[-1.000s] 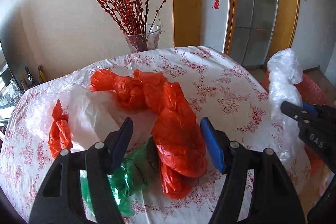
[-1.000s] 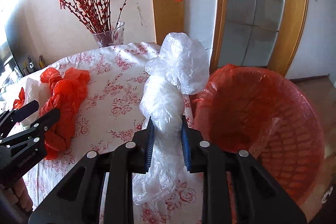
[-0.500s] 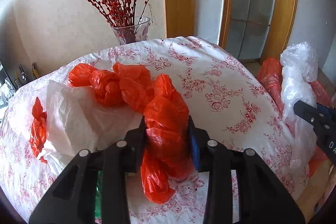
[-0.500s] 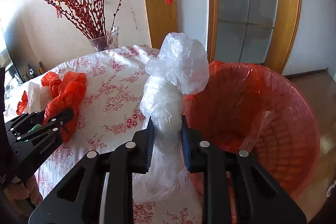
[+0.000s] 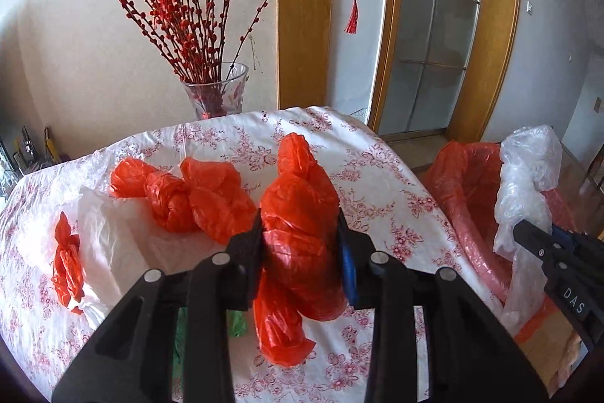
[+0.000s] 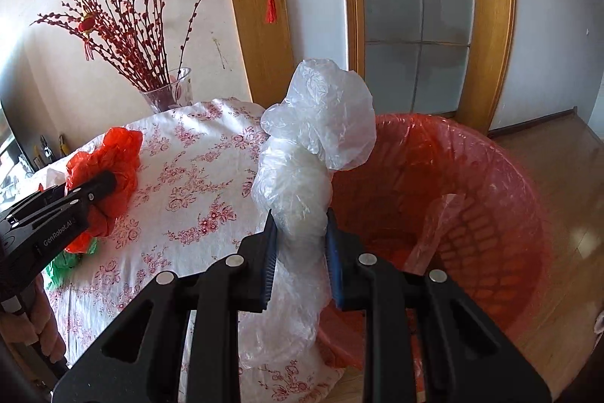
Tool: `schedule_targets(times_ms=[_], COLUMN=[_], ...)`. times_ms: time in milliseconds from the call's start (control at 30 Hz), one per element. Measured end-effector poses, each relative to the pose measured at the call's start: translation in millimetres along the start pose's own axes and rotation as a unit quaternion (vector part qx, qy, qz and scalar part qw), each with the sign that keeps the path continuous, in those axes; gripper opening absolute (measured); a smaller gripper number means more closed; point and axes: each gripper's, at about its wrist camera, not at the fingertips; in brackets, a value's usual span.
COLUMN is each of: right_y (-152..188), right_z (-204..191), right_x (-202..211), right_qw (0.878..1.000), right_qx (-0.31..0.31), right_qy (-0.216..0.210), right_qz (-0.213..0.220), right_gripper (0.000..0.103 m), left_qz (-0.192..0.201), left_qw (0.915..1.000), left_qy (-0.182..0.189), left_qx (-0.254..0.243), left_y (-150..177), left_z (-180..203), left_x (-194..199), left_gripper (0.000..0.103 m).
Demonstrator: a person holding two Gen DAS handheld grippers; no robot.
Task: Collect trash
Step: 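Carry the red bag and the white bag over the basket with both tools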
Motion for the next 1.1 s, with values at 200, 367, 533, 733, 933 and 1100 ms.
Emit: schedule_targets(times_ms=[200,367,533,733,933,1100], right_y=[1.9,3.4,6.5,9.1,11.3,12.3], right_z=[12.9,23.2,35.4,51.3,67.9,82.7], right_x=[8.0,14.1,19.8,24.5,30.7,33.9], right_qw=[1.000,0.999,0.999,0.998,0.997,0.995], right_qx=[-0.011,-0.020,-0.031,-0.046,-0.058,-0.069], right_qy=[0.014,0.025,0.035,0.046,0.057,0.068], right_qz=[0.004,0.008,0.011,0.015,0.020,0.022], right_gripper=[0.024,0.024,0.024,0.024,0.024,0.024], left_qz=[0.004,0.003,0.001,-0.001,0.000,-0.005], left_qw=[0.9997,0.9990,0.9979,0.9954,0.9906,0.9880], left_qy=[0.019,0.036,0.054,0.088,0.131,0.147], left_qx=[-0.017,-0.027,-0.034,-0.039,-0.039,-0.045], left_y=[-4.4,-3.9,-4.3,-4.0,-5.7,-7.9], left_z=[23.0,40.6,55.9,72.7,85.4,101.2], left_x=[3.7,4.7,3.9,4.0,1.2,-4.7], left_gripper=[0.034,0.034,0.034,0.034,0.034,0.034])
Point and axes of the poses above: each gripper's, at about its wrist camera, not at the fingertips, and x roughly against the way its jaws point, z to its right, y to its underside, and after that the axes turned 4 degrees about x, right-handed
